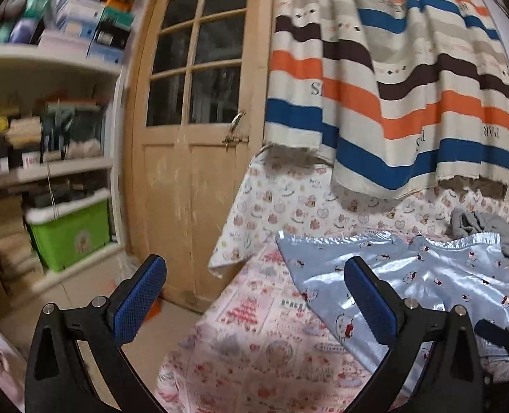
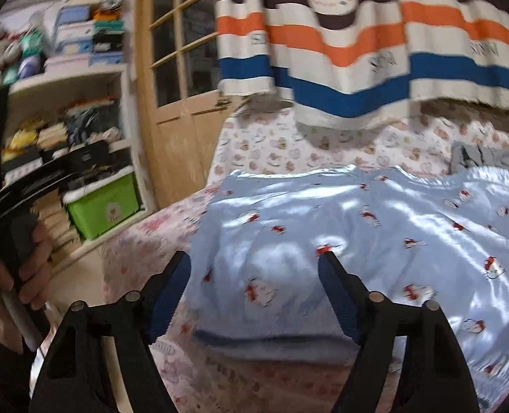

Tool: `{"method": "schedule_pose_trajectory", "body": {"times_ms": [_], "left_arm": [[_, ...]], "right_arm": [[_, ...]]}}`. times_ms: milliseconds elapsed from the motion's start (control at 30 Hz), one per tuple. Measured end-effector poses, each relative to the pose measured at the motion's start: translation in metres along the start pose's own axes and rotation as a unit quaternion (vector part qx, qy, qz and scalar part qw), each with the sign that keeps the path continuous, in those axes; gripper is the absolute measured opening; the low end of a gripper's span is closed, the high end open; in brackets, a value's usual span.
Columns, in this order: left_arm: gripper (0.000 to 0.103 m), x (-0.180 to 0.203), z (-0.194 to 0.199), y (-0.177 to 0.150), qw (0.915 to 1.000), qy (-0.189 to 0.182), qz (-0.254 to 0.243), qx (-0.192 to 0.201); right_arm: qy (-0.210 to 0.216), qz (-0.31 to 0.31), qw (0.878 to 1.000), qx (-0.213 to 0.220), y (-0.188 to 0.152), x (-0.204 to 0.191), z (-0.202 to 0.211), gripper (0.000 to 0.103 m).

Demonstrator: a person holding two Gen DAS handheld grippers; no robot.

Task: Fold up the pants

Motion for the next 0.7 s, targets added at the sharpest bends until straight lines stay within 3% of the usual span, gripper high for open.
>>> {"method": "schedule_pose_trajectory", "body": {"times_ms": [200, 567, 633, 667, 700], "left_arm": [[0.103, -0.003, 0.005, -0.005, 0.9995, 0.023, -0.020, 0.010], [0.103, -0.010, -0.004, -0.014, 0.9996, 0.026, -0.006, -0.005], [0.103, -0.008, -0.004, -0.015, 0.9994, 0.031, -0.013, -0.005], [0.103, -0.006, -0.005, -0.015, 0.9993, 0.032, -0.018, -0.006], [0.103, -0.005, -0.006, -0.016, 0.9992, 0.032, -0.022, -0.007]], "right_arm": [[0.030, 0.030, 0.999, -0.011, -0.017, -0.026, -0.002, 0.045], [0.035, 0.042, 0.997, -0.059, -0.044, -0.034, -0.022, 0.028], [0.031, 0.041, 0.997, -0.056, -0.044, -0.033, -0.022, 0.020], [0.030, 0.040, 0.997, -0.056, -0.043, -0.032, -0.023, 0.011], [0.033, 0.036, 0.997, -0.056, -0.042, -0.031, -0.023, 0.011]]}}
Point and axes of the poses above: each gripper's, at about its wrist camera, not at the fingertips, and z roughly against the way its jaws point, x to its right, y to its top, the point moved 10 cm from there along -z, roughly the way its jaws point, and after that the axes turned 12 degrees about -y, right-handed, at the moved point
